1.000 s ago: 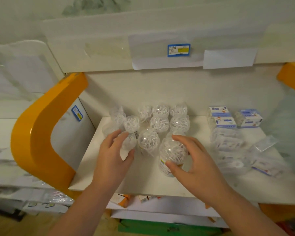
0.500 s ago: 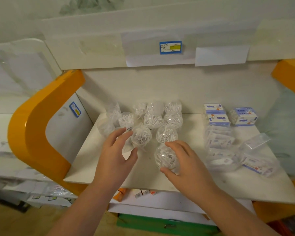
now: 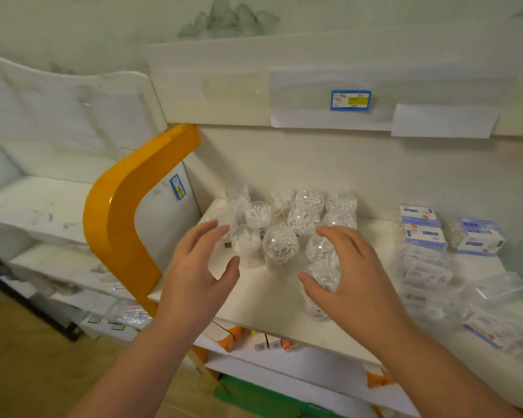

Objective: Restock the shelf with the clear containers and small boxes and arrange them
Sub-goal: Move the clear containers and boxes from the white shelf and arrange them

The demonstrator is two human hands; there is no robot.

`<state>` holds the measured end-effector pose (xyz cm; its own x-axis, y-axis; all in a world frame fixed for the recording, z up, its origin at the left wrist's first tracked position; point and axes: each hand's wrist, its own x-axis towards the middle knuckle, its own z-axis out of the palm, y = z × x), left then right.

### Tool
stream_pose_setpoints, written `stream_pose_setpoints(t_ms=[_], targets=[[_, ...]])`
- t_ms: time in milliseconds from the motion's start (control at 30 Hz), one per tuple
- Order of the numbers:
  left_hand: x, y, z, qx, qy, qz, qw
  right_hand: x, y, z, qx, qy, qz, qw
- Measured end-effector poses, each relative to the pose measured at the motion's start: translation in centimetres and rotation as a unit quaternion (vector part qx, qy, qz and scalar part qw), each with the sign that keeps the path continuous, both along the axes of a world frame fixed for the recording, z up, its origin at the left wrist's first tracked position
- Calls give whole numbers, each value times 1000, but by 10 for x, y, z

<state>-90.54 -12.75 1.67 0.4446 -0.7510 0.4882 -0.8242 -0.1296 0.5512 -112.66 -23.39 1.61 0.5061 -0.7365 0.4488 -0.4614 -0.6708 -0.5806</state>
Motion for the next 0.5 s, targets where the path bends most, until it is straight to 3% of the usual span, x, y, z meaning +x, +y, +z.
stream_pose_setpoints(t_ms=[333, 500], targets=[[68, 85, 35, -45, 0, 136, 990, 111, 31, 27, 6, -12, 131, 991], [123, 138, 34, -24, 7, 175, 984, 175, 73, 38, -5, -8, 165, 986]])
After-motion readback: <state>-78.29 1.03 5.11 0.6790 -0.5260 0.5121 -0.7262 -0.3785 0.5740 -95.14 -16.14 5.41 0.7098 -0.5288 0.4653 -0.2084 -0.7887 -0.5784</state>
